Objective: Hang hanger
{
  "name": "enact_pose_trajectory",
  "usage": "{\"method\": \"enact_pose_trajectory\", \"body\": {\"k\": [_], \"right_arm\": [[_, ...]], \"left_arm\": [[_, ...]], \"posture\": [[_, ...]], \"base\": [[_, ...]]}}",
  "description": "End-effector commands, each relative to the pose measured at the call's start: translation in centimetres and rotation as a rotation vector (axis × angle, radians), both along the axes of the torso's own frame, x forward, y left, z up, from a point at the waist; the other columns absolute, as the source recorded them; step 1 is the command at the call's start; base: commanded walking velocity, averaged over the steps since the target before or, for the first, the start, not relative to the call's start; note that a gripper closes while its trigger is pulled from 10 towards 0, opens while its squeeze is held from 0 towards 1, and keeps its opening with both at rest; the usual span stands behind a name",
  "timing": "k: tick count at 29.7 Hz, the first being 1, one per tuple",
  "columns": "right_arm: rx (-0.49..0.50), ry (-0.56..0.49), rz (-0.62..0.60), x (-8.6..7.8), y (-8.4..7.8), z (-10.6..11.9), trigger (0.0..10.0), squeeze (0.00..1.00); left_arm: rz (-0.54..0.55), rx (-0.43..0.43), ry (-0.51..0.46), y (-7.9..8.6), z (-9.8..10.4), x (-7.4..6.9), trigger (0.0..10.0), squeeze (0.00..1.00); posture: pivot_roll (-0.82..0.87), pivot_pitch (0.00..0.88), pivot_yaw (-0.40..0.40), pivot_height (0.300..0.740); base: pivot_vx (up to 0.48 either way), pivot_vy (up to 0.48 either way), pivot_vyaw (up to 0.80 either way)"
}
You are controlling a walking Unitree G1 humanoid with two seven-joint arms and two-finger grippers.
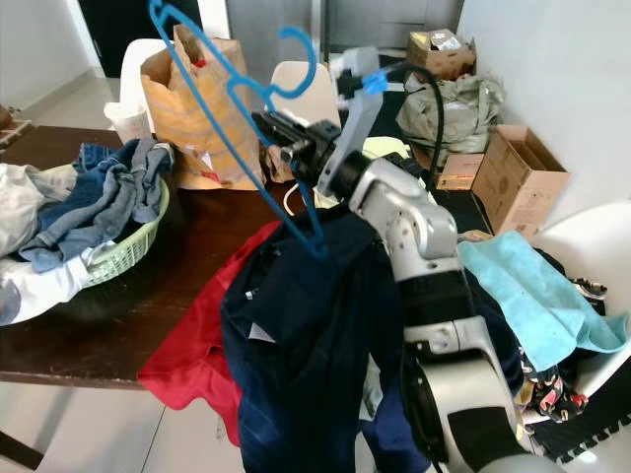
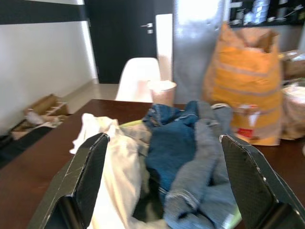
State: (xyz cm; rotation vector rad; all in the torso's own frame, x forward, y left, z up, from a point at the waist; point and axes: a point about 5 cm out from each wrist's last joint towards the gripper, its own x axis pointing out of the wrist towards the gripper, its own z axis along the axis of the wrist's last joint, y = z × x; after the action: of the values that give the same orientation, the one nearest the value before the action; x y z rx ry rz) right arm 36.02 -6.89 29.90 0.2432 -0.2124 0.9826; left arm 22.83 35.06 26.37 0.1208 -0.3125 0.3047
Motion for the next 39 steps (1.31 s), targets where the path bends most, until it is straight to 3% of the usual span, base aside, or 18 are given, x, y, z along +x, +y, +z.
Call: {"method": "enact_pose_trajectory", "body": {"k": [1,4,6,8,10,11,12,14,16,21,23,26,29,39], "right_arm": [[-0.018,-0.009,-0.001,-0.2,0.3,-0.2,10.0,0.00],[-0.019,-0.010,-0.003,-0.3,0.4,-0.3,10.0,0.00],[-0.018,-0.012,-0.007,-0.4,0.4,-0.3,10.0,0.00],[-0.020,-0.013,-0.009,-0.4,0.4,-0.4,10.0,0.00],[-0.026,-0.016,-0.011,-0.4,0.4,-0.4,10.0,0.00],[-0.037,-0.020,-0.013,-0.5,0.4,-0.5,10.0,0.00],[-0.040,-0.021,-0.012,-0.5,0.4,-0.5,10.0,0.00],[-0.040,-0.021,-0.012,-0.5,0.4,-0.5,10.0,0.00],[-0.056,-0.025,0.000,-0.8,0.7,-0.9,10.0,0.00],[-0.044,-0.019,0.013,-1.1,1.1,-1.2,10.0,0.00],[-0.030,-0.017,0.026,-1.4,1.4,-1.3,10.0,0.00],[-0.030,-0.017,0.026,-1.4,1.4,-1.3,10.0,0.00],[-0.016,0.002,0.015,-1.4,1.8,-1.5,10.0,0.00],[-0.018,0.022,-0.033,-1.0,1.9,-1.8,10.0,0.00]], "left_arm": [[0.042,-0.015,0.028,-0.1,-1.1,0.8,10.0,0.00],[0.078,-0.048,0.035,0.1,-1.6,1.3,10.0,0.00],[0.206,-0.104,0.059,0.8,-2.8,2.2,10.0,0.00],[0.262,-0.113,0.072,1.2,-3.2,2.4,10.0,0.00],[0.321,-0.121,0.093,1.6,-3.6,2.5,10.0,0.00],[0.421,-0.142,0.129,2.5,-4.7,2.2,10.0,0.00],[0.448,-0.158,0.139,2.8,-5.1,2.0,10.0,0.00],[0.448,-0.158,0.139,2.8,-5.1,2.0,10.0,0.00],[0.468,-0.213,0.167,3.3,-6.4,1.9,10.0,0.00],[0.447,-0.207,0.155,2.9,-6.5,2.1,10.0,0.00],[0.402,-0.183,0.124,1.9,-5.7,2.5,10.0,0.00],[0.402,-0.183,0.124,1.9,-5.7,2.5,10.0,0.00],[0.345,-0.102,0.111,0.6,-4.2,3.0,10.0,0.00],[0.317,-0.062,0.086,0.1,-2.8,3.3,10.0,0.00]], "posture": [[0.06,0.023,-0.031,0.740],[0.05,0.021,-0.031,0.740],[0.04,0.020,-0.031,0.740],[0.04,0.020,-0.031,0.740],[0.04,0.020,-0.032,0.740],[0.04,0.019,-0.033,0.740],[0.04,0.019,-0.034,0.740],[0.04,0.019,-0.034,0.740],[0.04,0.021,-0.041,0.740],[0.04,0.021,-0.046,0.740],[0.05,0.021,-0.048,0.740],[0.05,0.021,-0.048,0.740],[0.05,0.023,-0.050,0.740],[0.05,0.025,-0.043,0.740]], "base": [[0.000,0.000,-0.76],[0.000,0.000,-0.76],[0.000,0.000,-0.29],[0.000,0.000,0.00],[0.000,0.000,0.00],[0.000,0.000,0.00],[0.000,0.000,0.00],[0.000,0.000,0.00],[0.000,0.000,0.00],[0.000,0.000,0.36],[0.000,0.000,0.80],[0.000,0.000,0.80],[0.000,0.111,0.00],[0.000,0.465,0.00]]}}
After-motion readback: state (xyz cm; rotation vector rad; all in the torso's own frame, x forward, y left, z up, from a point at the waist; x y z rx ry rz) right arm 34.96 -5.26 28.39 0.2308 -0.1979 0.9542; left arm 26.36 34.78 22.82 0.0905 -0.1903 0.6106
